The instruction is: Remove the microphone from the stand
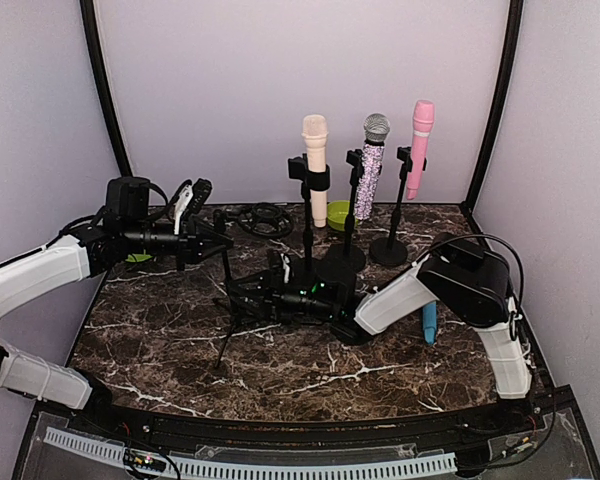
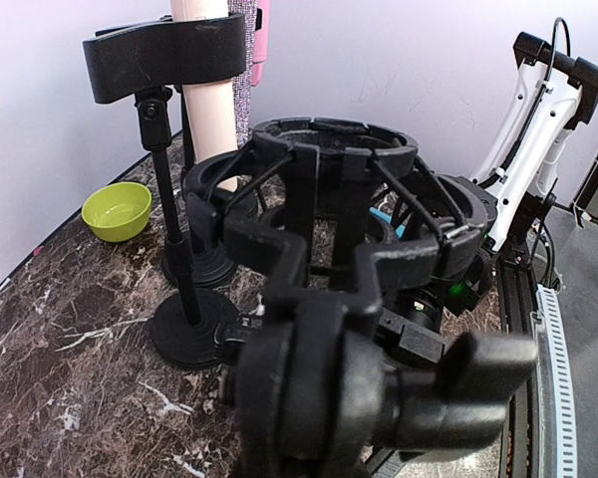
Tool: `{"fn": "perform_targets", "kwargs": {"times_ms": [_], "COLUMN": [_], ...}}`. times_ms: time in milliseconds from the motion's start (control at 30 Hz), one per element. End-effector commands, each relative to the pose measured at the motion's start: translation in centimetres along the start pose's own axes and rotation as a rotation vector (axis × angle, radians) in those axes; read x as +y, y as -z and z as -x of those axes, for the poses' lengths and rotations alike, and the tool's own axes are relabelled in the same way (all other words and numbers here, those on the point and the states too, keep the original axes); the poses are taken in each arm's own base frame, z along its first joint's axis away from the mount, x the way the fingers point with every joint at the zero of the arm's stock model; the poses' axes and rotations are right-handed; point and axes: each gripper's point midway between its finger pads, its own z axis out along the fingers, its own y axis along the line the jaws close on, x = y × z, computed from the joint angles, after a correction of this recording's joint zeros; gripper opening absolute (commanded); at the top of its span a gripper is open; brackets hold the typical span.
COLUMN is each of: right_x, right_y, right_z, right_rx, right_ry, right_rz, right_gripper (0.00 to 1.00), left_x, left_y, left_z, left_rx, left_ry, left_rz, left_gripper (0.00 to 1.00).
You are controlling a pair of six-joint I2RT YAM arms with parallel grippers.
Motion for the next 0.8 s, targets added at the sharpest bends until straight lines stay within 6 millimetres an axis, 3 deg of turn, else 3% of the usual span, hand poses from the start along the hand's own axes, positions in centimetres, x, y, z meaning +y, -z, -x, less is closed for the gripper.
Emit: {"fn": "perform_targets", "kwargs": {"times_ms": [0,133,333,500,767], "right_x": [0.4,-0.1,-2.0,-2.3,-4.8], "right_y": [-0.3,-0.1,0.9,1.2,1.1], "right_z": [0.2,0.3,1.0,1.8,1.6], "right_rx": [-0.014,-0.024,-0.063,-0.108,-0.098], "right_ry": [0.036,0.069,0.271,0.426,0.553], "right_rz": [-0.007,-0.058,-0.299,-0.444,-0.633], "right_gripper": [0.28,0.15,0.02,0.01,0.03], "left_x": [-1.5,-1.5,-1.6,-1.7,-1.7], "left_y": [0.6,0.7,0.7,0.7,0.7], "left_z": [0.2,-0.2,-0.2,0.0,-0.1], "left_rx": [-0.008,-0.001,0.000,-0.004,-0.001], "left_ry": [0.012,0.012,0.006,-0.002,-0.008], "left_rz": [-0.037,-0.031,-0.036,-0.040,-0.043], "left_gripper": [0.09,0.09,0.09,0.09,0.09]}}
